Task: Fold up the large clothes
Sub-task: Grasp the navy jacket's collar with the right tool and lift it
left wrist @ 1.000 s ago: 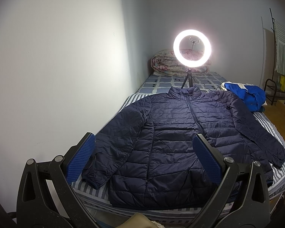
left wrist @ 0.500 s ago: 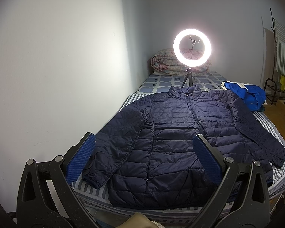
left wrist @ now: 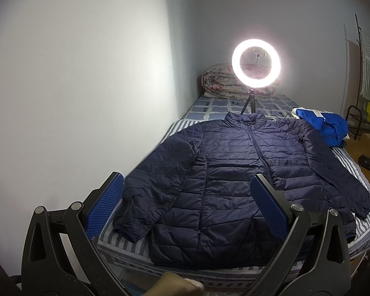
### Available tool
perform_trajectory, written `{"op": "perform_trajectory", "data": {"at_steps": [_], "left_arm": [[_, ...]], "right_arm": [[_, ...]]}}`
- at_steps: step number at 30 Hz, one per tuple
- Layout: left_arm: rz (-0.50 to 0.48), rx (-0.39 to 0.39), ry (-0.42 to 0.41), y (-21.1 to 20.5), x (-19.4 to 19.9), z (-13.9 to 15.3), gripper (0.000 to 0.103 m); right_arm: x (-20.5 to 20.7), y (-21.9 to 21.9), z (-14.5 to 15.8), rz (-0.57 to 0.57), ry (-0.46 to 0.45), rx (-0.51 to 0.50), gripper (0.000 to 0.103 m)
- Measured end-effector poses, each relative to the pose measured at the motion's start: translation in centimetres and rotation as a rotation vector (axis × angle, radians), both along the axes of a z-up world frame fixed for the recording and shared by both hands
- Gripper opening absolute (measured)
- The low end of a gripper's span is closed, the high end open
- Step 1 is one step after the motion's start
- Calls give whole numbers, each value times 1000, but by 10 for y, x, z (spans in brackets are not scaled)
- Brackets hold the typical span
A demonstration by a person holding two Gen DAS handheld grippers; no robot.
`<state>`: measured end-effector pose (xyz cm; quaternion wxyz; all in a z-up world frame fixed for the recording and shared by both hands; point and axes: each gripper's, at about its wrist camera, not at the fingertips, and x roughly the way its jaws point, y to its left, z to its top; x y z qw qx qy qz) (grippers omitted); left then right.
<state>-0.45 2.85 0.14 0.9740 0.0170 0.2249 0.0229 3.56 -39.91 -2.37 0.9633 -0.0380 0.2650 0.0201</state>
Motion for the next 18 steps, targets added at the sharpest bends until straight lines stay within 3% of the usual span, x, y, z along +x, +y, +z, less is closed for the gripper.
{"op": "perform_trajectory", "data": {"at_steps": [6,11,16,18], "left_arm": [[27,-19,-21,24,-15,-2,103],[58,-24,-64,47,-38,-6,103],[70,-17,-95,63,-63,-17,99],[71,-14,-102,69,-71,-21,96]], "right_arm": [[19,40,12,152,-51,32,103],[44,89,13,299,-31,25,103],[66,163,-2,520,39,-31,94],[73,193,-12,609,79,-49,86]]}}
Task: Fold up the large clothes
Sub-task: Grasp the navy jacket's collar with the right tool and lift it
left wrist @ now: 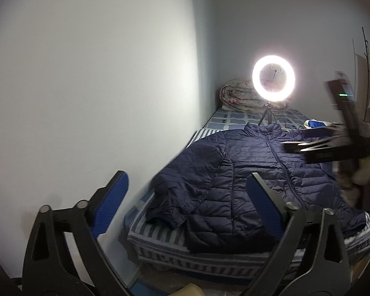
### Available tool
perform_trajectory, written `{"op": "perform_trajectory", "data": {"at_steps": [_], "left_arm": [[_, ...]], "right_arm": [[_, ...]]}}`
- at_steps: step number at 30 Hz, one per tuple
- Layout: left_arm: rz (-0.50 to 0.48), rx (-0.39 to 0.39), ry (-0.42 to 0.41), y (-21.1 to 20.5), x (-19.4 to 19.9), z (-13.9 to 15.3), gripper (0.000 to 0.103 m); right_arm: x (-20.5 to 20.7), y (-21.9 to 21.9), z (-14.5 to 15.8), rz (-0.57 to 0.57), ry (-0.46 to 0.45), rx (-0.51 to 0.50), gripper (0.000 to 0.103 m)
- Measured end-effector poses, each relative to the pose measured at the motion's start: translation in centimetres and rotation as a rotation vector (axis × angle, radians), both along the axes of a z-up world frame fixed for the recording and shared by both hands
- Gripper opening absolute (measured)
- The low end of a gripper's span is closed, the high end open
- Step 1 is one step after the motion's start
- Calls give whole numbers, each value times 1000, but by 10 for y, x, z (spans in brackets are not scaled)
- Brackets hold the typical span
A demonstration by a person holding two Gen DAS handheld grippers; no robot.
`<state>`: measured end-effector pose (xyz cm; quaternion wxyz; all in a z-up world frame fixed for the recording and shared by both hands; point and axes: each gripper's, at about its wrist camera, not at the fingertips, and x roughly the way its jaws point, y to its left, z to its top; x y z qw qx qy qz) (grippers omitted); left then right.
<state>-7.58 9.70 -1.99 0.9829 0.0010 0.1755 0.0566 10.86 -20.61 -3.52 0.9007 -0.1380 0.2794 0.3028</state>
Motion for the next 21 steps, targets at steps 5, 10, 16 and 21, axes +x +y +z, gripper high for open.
{"op": "perform_trajectory", "data": {"at_steps": [5,10,16,21], "left_arm": [[29,-20,8,20,-10,-12,95],[76,-84,46,45,-16,-25,89],[114,-148,61,65,-28,-36,88],[138,-169,46,74,-39,-37,88]], "right_arm": [[1,80,-29,218,72,-92,77],[-11,148,-62,388,98,-195,66],[-12,214,-91,525,125,-253,65],[-10,259,-116,630,173,-300,64]]}}
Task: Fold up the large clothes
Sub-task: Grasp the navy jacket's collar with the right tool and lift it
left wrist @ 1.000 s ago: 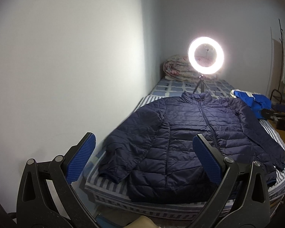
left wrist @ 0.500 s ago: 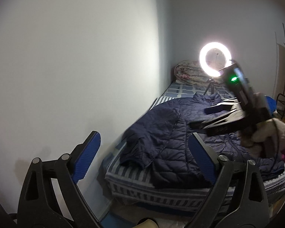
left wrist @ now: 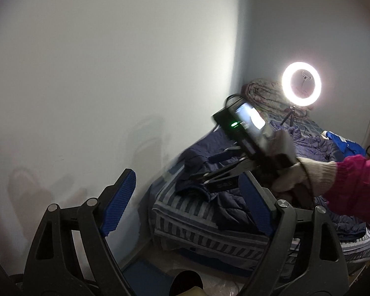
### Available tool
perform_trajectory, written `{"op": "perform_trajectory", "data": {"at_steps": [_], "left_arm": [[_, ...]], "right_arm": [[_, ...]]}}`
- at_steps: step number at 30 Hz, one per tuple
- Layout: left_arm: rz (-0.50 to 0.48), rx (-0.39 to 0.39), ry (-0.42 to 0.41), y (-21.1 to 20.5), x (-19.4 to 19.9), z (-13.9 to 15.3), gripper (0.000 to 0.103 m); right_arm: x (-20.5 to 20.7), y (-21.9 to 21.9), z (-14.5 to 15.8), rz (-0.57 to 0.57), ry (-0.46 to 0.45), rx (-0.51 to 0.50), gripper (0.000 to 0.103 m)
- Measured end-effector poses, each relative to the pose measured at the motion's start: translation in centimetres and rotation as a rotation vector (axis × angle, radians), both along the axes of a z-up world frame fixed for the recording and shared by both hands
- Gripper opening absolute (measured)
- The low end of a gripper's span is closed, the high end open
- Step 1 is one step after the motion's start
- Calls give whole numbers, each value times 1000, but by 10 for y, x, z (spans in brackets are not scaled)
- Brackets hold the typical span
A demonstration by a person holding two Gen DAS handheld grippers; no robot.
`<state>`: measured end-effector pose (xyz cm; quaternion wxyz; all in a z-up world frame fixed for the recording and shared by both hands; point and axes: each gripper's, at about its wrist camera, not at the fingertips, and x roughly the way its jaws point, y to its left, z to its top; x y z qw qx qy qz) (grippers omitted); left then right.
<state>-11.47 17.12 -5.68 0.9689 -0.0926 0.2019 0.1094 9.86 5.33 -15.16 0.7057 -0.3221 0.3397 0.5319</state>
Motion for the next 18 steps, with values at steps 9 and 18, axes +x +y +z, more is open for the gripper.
{"op": "perform_trajectory", "data": {"at_steps": [9,18], "left_arm": [[-1,-12,5,3,3,-3,88],[-12,-3,27,-2,10,-4,88]], "right_arm": [[16,40,-68,-7,69,-188,65],[22,52,-108,-61,90,-234,51]]}}
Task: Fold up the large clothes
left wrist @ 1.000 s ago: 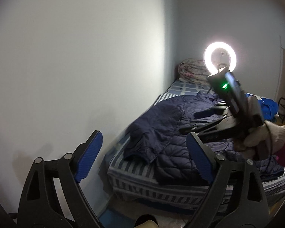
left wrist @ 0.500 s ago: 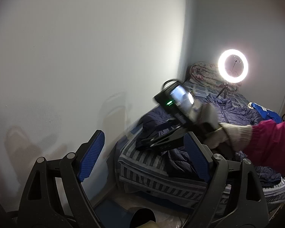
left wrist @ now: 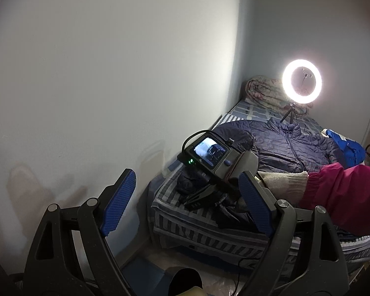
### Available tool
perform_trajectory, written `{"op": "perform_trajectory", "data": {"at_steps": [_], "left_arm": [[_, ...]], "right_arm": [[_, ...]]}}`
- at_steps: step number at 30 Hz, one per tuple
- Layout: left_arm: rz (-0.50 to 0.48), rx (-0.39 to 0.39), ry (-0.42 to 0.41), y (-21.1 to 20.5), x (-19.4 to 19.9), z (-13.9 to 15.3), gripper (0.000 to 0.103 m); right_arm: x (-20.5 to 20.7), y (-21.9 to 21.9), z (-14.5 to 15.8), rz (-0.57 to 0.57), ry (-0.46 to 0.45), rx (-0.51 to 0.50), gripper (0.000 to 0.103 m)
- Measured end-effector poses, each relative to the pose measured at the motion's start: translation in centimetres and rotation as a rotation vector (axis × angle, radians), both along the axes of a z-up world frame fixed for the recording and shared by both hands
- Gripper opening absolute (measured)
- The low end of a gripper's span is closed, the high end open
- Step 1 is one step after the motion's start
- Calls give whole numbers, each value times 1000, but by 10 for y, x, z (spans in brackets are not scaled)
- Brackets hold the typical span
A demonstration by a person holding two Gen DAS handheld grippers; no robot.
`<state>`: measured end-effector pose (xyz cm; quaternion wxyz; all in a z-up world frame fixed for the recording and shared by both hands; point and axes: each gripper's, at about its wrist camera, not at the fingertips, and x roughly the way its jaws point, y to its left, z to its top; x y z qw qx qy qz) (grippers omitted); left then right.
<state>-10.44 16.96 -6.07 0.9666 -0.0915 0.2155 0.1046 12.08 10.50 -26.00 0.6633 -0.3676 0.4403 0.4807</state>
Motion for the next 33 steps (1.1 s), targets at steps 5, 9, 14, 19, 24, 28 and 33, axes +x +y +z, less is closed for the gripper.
{"op": "perform_trajectory", "data": {"at_steps": [5,9,14,19,24,28,33], "left_arm": [[-26,26,35,-11,13,1,88],[-64,63,57,-24,32,10,88],[-123,88,107,-49,71,25,88],[-222,42,228,-80,125,29,88],[-316,25,234,-130,168,43,88],[-364,35,203,-165,194,42,88],[-406,-8,322,-196,226,17,88]], "right_arm": [[23,-15,8,-100,85,69,14],[50,-44,36,-191,151,207,12],[95,-100,84,-323,152,380,11],[145,-173,113,-481,131,497,11],[203,-233,128,-634,118,544,11],[238,-293,125,-729,93,539,11],[281,-360,119,-840,57,509,11]]}}
